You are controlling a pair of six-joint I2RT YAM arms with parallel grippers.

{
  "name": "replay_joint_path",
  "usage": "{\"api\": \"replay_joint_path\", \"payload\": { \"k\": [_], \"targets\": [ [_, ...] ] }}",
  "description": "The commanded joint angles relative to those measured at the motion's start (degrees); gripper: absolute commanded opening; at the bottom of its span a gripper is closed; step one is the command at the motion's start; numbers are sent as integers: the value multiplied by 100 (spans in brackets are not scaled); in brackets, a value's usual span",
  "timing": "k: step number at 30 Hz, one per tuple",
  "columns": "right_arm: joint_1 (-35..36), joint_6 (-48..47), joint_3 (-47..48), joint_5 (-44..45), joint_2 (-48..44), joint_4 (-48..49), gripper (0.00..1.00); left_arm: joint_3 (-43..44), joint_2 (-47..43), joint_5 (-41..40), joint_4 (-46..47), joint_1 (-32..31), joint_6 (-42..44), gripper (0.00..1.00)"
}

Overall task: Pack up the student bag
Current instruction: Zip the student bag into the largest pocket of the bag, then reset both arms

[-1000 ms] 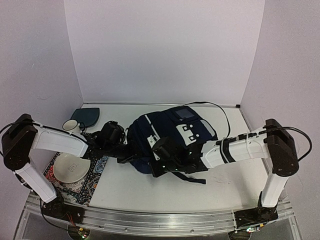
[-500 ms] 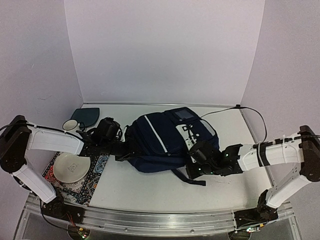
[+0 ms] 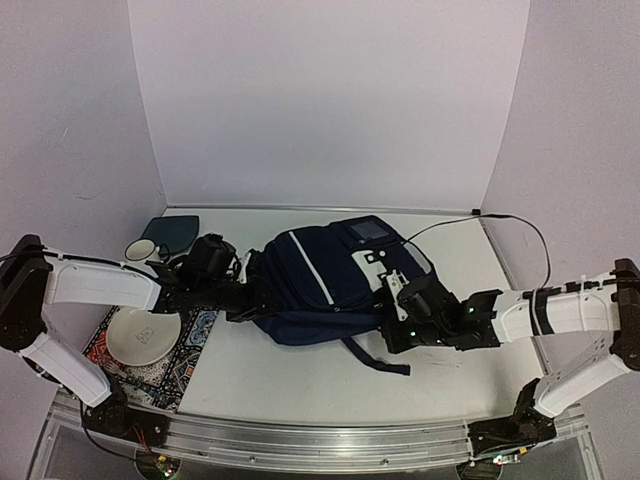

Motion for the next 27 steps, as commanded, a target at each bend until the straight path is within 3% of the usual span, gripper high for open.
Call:
{"api": "replay_joint_path", "payload": {
  "k": [1, 4, 8, 13, 18, 23, 27],
  "targets": [
    [-201, 124, -147, 255, 103, -619, 1, -209, -251, -106, 194, -94, 51, 0],
    [-201, 58, -66, 127, 9, -613, 17, -217, -365, -94, 246, -96, 114, 9],
    [-202, -72, 14, 169, -315, -683, 33, -74, -550, -246, 167, -91, 341, 38],
    [-214, -397, 338, 523, -576, -874, 66, 461, -657, -535, -416, 92, 783, 65],
    [-470, -918, 980, 1027, -415, -921, 95, 1047, -744, -622, -1001, 1060, 1258, 80],
    [-1288, -1377, 1528, 1499, -285, -925, 98, 1614, -1075, -1617, -1710, 1825, 1801, 99],
    [-2187, -1390, 1672, 1727, -593, -933, 98, 1602, -1770, -2130, -1925, 2561, 1929, 100]
  ]
}}
